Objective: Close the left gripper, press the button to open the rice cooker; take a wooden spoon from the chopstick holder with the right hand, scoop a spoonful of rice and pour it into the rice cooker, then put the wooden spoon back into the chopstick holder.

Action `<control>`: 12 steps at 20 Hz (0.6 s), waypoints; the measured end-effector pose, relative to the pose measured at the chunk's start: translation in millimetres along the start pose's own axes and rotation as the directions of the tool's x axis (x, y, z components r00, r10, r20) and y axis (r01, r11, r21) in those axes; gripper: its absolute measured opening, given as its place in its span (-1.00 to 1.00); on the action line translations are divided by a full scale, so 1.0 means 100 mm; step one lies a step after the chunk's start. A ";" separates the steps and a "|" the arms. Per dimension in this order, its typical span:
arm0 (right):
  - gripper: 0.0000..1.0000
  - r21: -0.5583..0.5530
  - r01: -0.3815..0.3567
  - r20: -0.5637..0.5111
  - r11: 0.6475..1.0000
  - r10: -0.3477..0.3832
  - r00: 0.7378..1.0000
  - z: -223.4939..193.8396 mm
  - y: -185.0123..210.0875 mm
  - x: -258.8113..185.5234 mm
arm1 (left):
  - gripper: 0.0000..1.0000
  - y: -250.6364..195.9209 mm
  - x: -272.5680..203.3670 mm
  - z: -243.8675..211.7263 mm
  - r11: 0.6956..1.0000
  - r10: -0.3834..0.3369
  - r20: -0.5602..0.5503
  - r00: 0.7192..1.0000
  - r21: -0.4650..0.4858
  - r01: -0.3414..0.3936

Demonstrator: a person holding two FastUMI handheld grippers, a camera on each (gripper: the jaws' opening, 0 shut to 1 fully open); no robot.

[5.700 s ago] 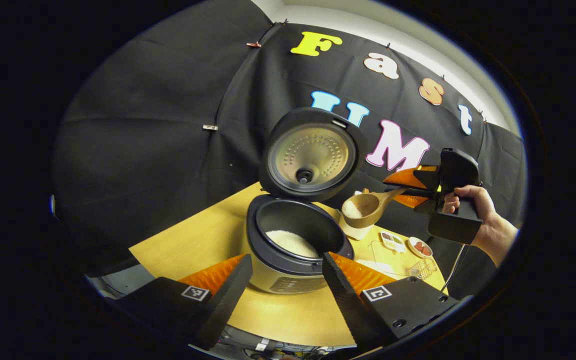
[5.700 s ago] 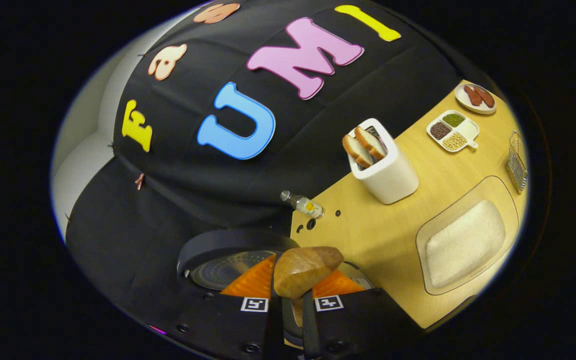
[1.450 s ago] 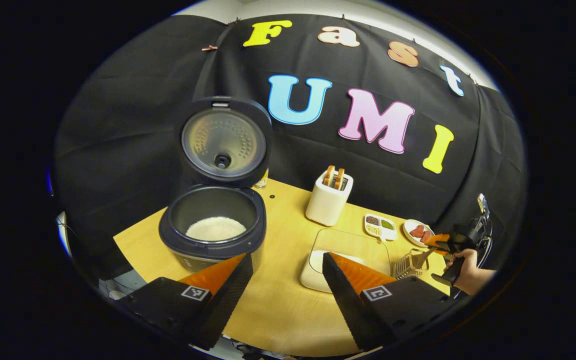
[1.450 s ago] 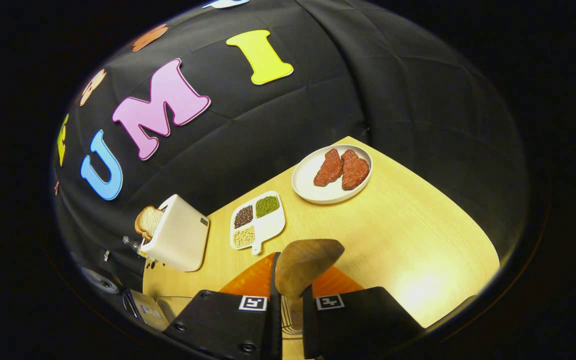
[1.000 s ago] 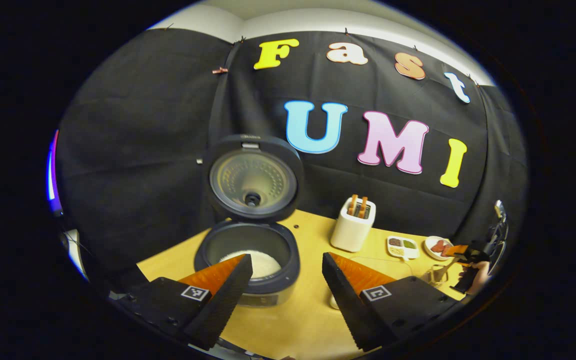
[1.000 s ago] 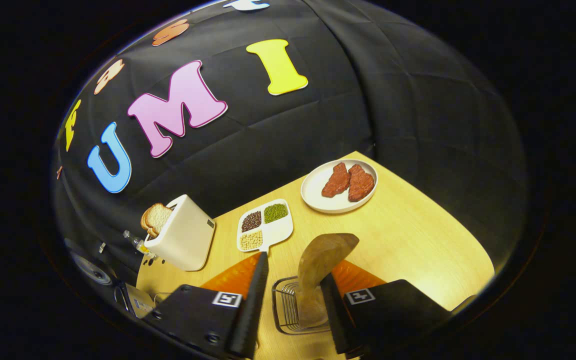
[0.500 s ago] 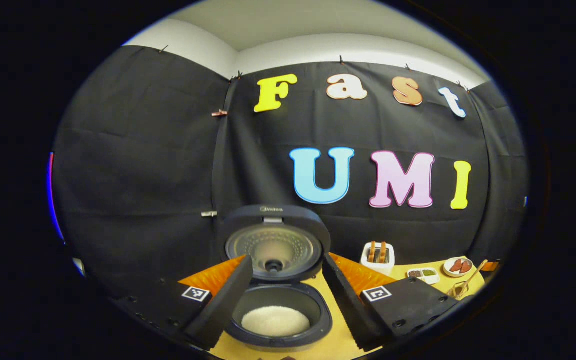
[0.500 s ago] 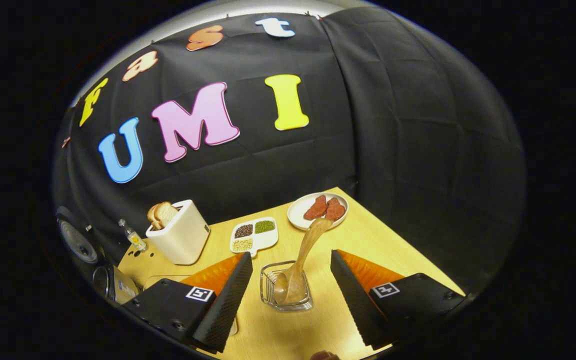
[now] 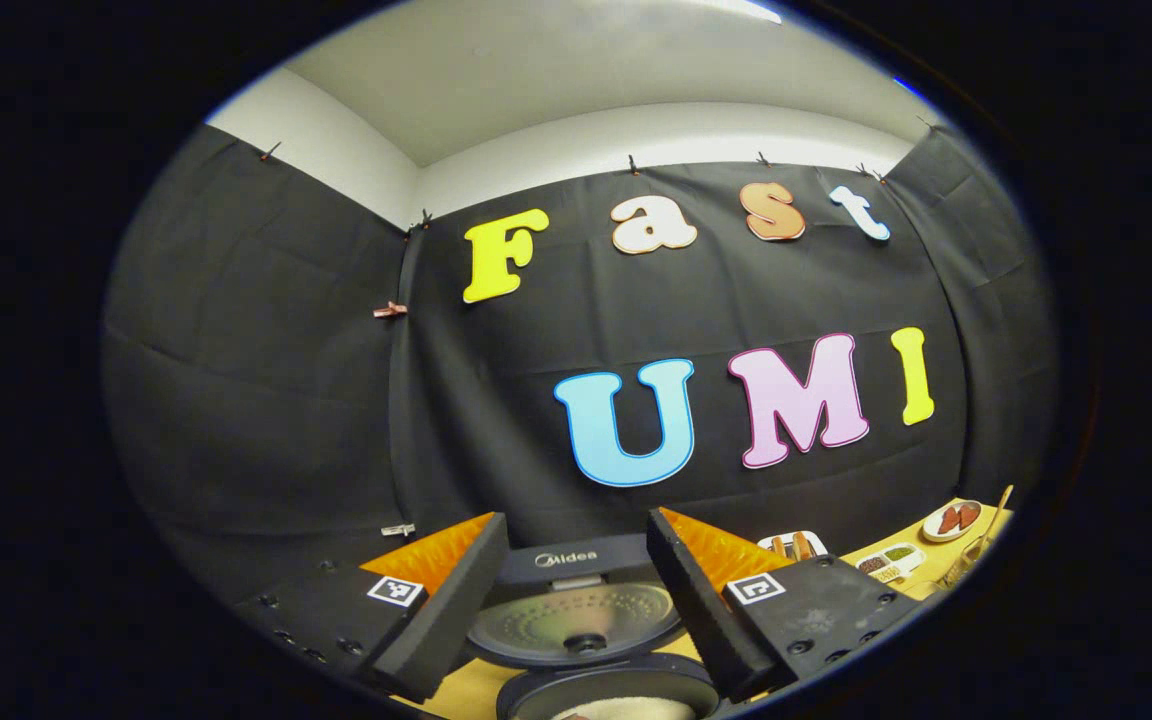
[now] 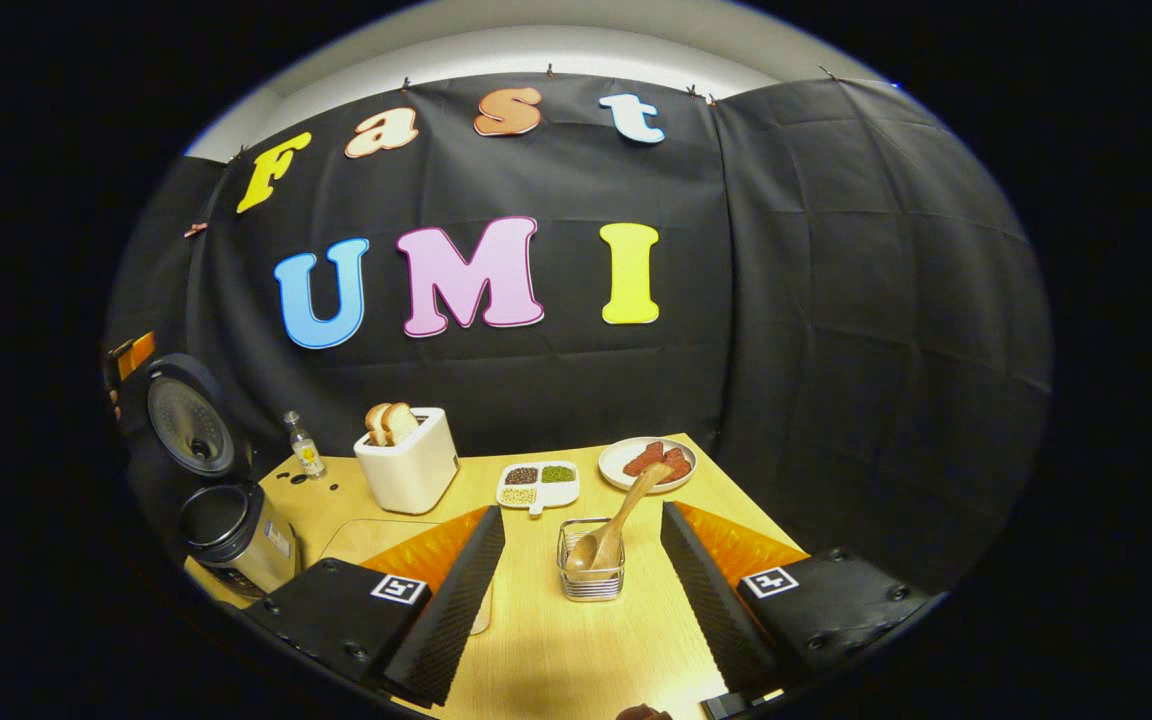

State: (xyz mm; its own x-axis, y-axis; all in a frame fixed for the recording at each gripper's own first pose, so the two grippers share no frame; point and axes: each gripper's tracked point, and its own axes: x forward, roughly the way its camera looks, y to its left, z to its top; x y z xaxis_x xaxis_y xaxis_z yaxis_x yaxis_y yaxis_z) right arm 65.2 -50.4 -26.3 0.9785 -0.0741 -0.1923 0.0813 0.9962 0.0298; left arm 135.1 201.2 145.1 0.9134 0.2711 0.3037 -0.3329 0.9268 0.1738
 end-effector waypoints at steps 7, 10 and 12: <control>0.96 0.027 0.059 0.027 0.998 -0.060 0.998 0.08 0.13 -0.46 | 0.97 0.04 0.57 -0.17 0.999 -0.010 0.003 1.000 -0.040 0.010; 0.97 0.029 0.062 0.007 0.998 -0.062 0.998 0.08 0.16 -0.48 | 0.92 0.11 0.64 -0.41 0.999 0.008 -0.080 0.997 -0.035 -0.011; 0.96 0.021 0.034 0.008 0.999 -0.034 0.999 0.12 0.19 -0.38 | 0.99 0.06 0.58 -0.40 0.998 0.016 -0.093 0.996 -0.052 -0.021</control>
State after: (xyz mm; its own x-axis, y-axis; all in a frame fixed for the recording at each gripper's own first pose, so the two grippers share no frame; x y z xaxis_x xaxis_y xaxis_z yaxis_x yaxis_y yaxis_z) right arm 31.7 -28.7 -6.4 0.9766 -0.1083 -0.1856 0.1184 0.9920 0.0439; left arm 195.3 233.2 126.6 0.9259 0.3086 0.2182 -0.3389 0.9334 0.1183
